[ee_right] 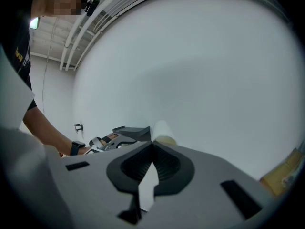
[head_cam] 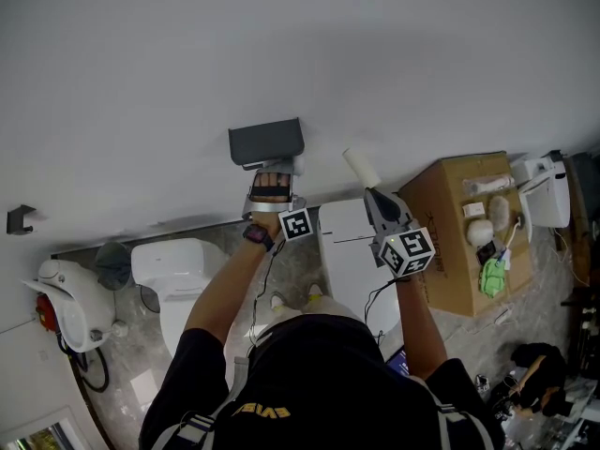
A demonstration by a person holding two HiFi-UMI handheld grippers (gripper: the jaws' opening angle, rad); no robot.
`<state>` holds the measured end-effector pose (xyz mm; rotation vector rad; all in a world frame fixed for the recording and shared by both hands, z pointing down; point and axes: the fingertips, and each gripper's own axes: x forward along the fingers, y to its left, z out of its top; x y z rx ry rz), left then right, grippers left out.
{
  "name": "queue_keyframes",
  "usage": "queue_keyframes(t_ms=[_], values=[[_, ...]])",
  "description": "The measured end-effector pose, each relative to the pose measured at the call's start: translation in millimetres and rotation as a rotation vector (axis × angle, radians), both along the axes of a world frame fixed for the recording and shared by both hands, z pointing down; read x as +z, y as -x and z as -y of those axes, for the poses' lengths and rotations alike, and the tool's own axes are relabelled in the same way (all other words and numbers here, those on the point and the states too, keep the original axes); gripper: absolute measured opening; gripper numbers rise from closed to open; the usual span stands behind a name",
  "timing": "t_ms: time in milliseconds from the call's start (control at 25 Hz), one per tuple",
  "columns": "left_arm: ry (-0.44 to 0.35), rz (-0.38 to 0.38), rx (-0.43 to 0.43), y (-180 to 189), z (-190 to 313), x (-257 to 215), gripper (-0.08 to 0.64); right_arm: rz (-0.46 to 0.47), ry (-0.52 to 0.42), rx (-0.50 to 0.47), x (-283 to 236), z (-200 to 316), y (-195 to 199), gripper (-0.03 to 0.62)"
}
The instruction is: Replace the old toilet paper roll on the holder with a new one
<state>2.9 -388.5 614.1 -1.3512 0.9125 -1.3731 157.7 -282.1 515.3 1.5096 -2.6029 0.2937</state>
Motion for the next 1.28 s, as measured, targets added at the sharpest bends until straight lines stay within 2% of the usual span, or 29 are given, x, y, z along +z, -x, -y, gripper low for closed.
queue_keyframes(t_ms=[640, 1280], values=[[0.014, 0.007, -0.072, 43, -6, 6, 0.275, 0.011, 0.000, -0.062, 1, 8, 26, -0.003], [0.010, -0.006, -0.082, 50, -7, 5, 0.278, 0.012, 0.000, -0.082, 3, 12, 37, -0.003]])
